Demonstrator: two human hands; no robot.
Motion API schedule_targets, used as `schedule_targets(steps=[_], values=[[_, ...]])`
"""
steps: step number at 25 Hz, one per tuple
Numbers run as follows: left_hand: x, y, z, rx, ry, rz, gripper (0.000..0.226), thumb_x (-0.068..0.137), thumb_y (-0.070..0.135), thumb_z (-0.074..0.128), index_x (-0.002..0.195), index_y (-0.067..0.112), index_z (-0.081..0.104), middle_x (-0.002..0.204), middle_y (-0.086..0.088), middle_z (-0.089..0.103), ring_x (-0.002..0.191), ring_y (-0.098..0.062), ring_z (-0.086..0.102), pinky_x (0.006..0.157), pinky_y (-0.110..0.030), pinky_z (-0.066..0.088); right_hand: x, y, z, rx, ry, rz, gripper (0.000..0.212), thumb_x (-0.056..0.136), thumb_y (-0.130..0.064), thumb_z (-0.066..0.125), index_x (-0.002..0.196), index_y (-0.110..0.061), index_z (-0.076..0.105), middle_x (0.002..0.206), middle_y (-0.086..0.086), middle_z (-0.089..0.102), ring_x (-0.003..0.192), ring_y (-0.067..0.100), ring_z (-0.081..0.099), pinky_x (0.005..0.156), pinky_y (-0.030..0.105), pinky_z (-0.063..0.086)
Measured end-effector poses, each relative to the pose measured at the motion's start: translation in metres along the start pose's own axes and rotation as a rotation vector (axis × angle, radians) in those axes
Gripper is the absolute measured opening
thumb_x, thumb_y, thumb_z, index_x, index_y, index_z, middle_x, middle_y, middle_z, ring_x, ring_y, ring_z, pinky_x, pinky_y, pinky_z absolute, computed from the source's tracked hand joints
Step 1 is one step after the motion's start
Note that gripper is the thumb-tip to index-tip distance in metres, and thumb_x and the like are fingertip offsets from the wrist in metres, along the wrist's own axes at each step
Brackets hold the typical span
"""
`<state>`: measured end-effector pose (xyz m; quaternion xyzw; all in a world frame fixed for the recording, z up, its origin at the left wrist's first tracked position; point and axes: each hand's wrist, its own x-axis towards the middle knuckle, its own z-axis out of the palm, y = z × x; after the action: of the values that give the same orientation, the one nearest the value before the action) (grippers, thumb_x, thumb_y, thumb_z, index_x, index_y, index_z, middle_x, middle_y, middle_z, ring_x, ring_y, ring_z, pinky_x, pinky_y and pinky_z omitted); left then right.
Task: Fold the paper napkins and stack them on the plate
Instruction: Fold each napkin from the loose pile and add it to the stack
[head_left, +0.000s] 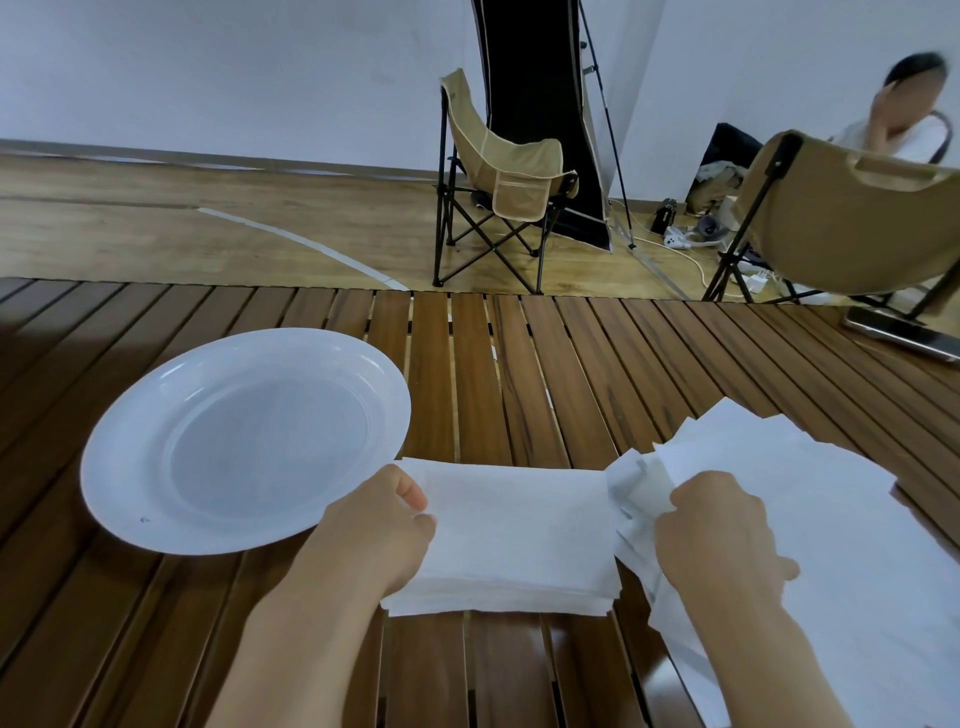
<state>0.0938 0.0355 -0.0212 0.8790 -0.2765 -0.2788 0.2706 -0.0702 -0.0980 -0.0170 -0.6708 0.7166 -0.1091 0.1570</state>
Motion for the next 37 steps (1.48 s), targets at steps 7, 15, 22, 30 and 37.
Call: schedule_targets(steps=[7,15,22,30,37], values=[[-0.001,0.002,-0.002,0.029,0.035,0.017,0.008,0.096,0.032,0.049,0.101,0.026,0.053,0.095,0.01,0.048,0.091,-0.01,0.048,0.074,-0.021,0.038,0.002,0.0,-0.007,0.337,0.39,-0.297,0.021,0.087,-0.002,0.064,0.104,-0.012,0.07,0.106,0.011,0.07,0.094,0.026,0.06,0.083,0.036,0.048],[0.004,0.002,-0.007,-0.056,0.358,-0.006,0.008,0.089,0.021,0.056,0.089,0.027,0.061,0.096,0.006,0.062,0.089,-0.015,0.057,0.073,-0.026,0.044,-0.004,-0.009,-0.021,0.833,0.48,-0.625,0.026,0.082,0.009,0.06,0.081,-0.016,0.064,0.081,-0.014,0.064,0.082,0.006,0.059,0.077,0.02,0.048],[-0.002,0.022,-0.011,-0.44,0.269,0.33,0.069,0.066,0.032,0.084,0.12,0.039,0.042,0.114,0.02,0.054,0.106,-0.002,0.052,0.088,-0.024,0.043,-0.008,-0.014,-0.038,1.254,0.164,-0.663,0.033,0.082,0.015,0.058,0.074,-0.017,0.059,0.077,-0.004,0.064,0.078,0.008,0.061,0.074,0.022,0.049],[-0.003,0.027,-0.014,-0.587,0.268,0.425,0.011,0.085,0.03,0.067,0.096,0.033,0.067,0.086,0.019,0.072,0.081,0.0,0.067,0.073,-0.024,0.053,0.0,-0.008,-0.034,1.425,-0.181,-0.445,0.042,0.082,0.007,0.063,0.115,-0.018,0.06,0.089,-0.009,0.067,0.092,0.018,0.065,0.087,0.046,0.051],[-0.01,0.029,-0.021,-0.594,0.199,0.428,0.02,0.098,0.027,0.045,0.097,0.042,0.058,0.071,-0.005,0.066,0.047,-0.007,0.05,0.05,-0.015,0.041,-0.002,0.001,-0.033,1.128,-0.369,-0.38,0.02,0.086,-0.004,0.063,0.095,-0.016,0.076,0.093,0.005,0.075,0.091,0.029,0.069,0.082,0.043,0.054]])
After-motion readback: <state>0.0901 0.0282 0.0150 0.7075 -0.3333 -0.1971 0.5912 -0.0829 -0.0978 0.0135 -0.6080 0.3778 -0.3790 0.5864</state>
